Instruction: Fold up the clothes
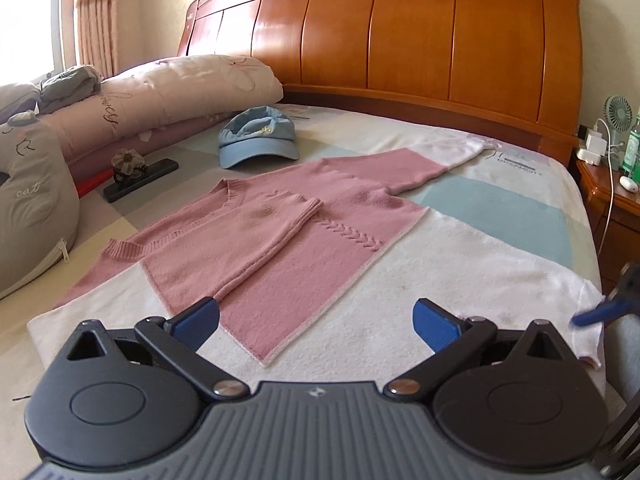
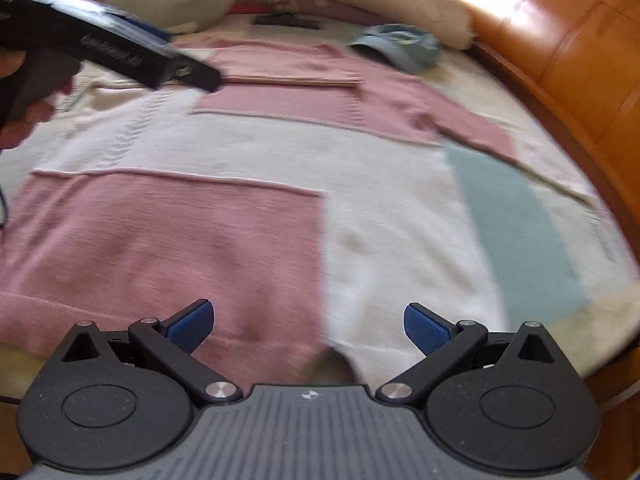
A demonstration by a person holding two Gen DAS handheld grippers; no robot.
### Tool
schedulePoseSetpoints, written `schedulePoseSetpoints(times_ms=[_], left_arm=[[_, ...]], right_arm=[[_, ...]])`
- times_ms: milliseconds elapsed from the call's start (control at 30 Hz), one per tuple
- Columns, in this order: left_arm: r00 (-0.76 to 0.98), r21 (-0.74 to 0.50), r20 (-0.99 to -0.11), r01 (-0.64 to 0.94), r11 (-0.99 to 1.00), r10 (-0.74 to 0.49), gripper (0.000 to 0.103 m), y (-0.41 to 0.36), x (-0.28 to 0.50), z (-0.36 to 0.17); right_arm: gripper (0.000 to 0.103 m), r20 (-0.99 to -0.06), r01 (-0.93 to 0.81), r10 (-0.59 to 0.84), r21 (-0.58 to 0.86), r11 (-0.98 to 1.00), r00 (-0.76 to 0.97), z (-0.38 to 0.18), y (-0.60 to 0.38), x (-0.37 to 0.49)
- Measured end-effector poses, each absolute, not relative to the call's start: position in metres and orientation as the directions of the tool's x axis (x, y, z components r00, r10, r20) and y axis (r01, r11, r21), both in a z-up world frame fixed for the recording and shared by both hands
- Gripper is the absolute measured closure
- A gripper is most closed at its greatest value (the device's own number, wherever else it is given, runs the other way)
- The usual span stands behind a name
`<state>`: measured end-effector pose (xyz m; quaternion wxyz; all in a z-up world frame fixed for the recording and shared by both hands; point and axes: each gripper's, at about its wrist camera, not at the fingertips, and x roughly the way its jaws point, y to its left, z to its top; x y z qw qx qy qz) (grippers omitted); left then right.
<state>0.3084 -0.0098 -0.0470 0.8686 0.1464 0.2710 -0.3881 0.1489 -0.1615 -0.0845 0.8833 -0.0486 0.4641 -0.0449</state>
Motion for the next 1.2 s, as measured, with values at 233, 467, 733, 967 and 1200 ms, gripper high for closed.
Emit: schedulePoseSetpoints(times_ms=[233, 467, 733, 967, 1200], left_arm=[[0.55, 0.011, -0.592, 0.736, 0.676, -0.589, 0.001, -0.003, 0.317, -0.048], [0.561, 0.034, -0.602, 0.729, 0.684, -0.568, 0.001, -0.008, 0.32, -0.053], [0.604, 0.136, -0.672, 0.669, 0.731, -0.428, 0.001, -0.011, 0.314, -0.047], [0.503, 0.098, -0.773, 0.696, 0.712, -0.386, 0.001, 0.008, 0.277, -0.072], [0.521, 0.126, -0.795, 0.644, 0.755, -0.312, 0.001, 0.032, 0.228, -0.089]], right_arm=[[0.0, -0.868, 0.057, -0.011, 0.021, 0.998, 0.497, -0.093, -0.179, 0.156], [0.0, -0.856, 0.029, 0.022, 0.043, 0.999, 0.517, -0.096, -0.189, 0.16], [0.0, -0.831, -0.081, 0.064, 0.023, 0.996, 0.553, -0.1, -0.196, 0.148], [0.0, -0.804, -0.124, 0.087, 0.017, 0.992, 0.588, -0.102, -0.2, 0.138], [0.0, -0.791, -0.14, 0.099, 0.017, 0.99, 0.604, -0.103, -0.204, 0.124]])
